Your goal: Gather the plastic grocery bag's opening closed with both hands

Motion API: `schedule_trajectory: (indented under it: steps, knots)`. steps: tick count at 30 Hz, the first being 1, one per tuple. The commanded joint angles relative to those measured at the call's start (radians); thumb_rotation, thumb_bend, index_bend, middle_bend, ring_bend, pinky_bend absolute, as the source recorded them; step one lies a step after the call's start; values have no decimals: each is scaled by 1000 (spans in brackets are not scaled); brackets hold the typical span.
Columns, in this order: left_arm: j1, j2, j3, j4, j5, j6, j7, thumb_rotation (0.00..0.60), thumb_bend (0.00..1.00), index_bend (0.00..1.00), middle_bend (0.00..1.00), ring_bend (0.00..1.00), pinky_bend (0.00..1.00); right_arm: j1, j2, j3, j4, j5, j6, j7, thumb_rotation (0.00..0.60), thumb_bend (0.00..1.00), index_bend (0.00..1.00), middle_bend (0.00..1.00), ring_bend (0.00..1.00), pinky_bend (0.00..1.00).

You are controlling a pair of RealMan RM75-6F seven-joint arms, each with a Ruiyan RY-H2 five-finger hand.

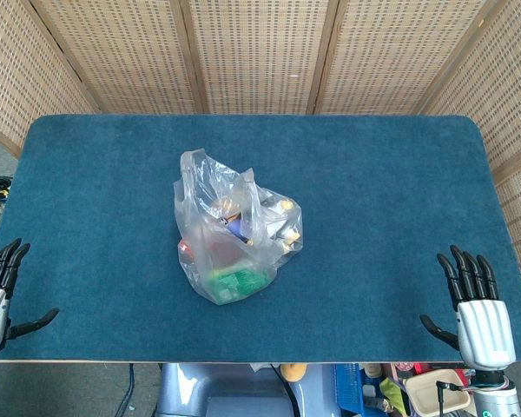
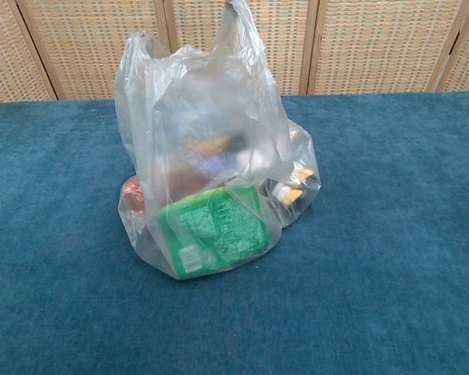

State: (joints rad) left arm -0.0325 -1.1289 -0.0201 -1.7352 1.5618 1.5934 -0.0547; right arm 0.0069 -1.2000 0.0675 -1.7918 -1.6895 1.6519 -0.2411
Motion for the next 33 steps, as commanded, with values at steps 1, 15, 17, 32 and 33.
schedule_trajectory:
  steps: [1, 15, 17, 32, 33]
  knots:
    - [0, -1, -1, 1, 0, 0, 1, 600, 128, 0, 0, 0, 0, 2, -1, 1, 1, 4, -4, -1, 600, 0, 0, 0, 0, 0]
    - [3, 6, -10, -11, 0, 6, 1, 600, 132, 0, 0, 0, 0, 115, 26, 90, 17, 55, -116, 110, 600, 0, 0, 0, 0, 0]
    - [2, 7, -12, -13, -3, 5, 1, 600, 132, 0, 0, 0, 0, 168, 45, 136, 17, 69, -159, 150, 600, 0, 0, 0, 0, 0]
    - [-23, -37, -31, -3, -28, -31, 79, 600, 138, 0, 0, 0, 0, 559, 29, 382, 94, 310, -545, 256, 600, 0, 0, 0, 0, 0]
    - [-25, -40, -33, -3, -31, -34, 83, 600, 139, 0, 0, 0, 0, 588, 14, 390, 112, 327, -572, 250, 600, 0, 0, 0, 0, 0]
